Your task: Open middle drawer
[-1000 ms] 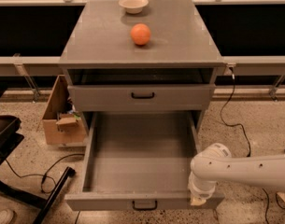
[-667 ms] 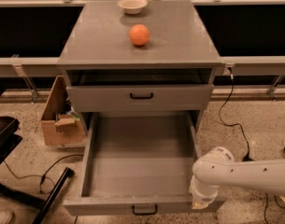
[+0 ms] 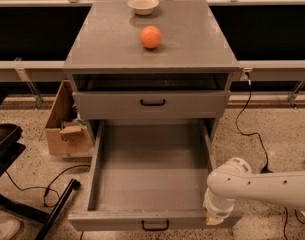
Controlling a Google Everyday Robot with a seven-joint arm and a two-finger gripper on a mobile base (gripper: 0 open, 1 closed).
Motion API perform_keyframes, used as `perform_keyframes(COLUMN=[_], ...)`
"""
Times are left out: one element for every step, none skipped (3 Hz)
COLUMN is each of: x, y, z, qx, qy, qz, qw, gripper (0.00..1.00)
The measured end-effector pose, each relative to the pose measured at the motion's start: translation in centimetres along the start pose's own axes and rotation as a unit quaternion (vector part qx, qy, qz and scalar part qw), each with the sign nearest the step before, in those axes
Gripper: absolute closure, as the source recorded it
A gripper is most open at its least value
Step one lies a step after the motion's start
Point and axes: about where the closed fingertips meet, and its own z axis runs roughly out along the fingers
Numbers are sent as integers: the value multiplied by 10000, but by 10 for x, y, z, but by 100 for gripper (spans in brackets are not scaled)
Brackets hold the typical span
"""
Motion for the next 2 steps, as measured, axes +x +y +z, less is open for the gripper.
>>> perform_keyframes(x=[0,0], y=[0,0], z=[0,0], qx=[0,0], qy=[0,0], qz=[0,0], qw=[10000,10000], gripper=[59,36])
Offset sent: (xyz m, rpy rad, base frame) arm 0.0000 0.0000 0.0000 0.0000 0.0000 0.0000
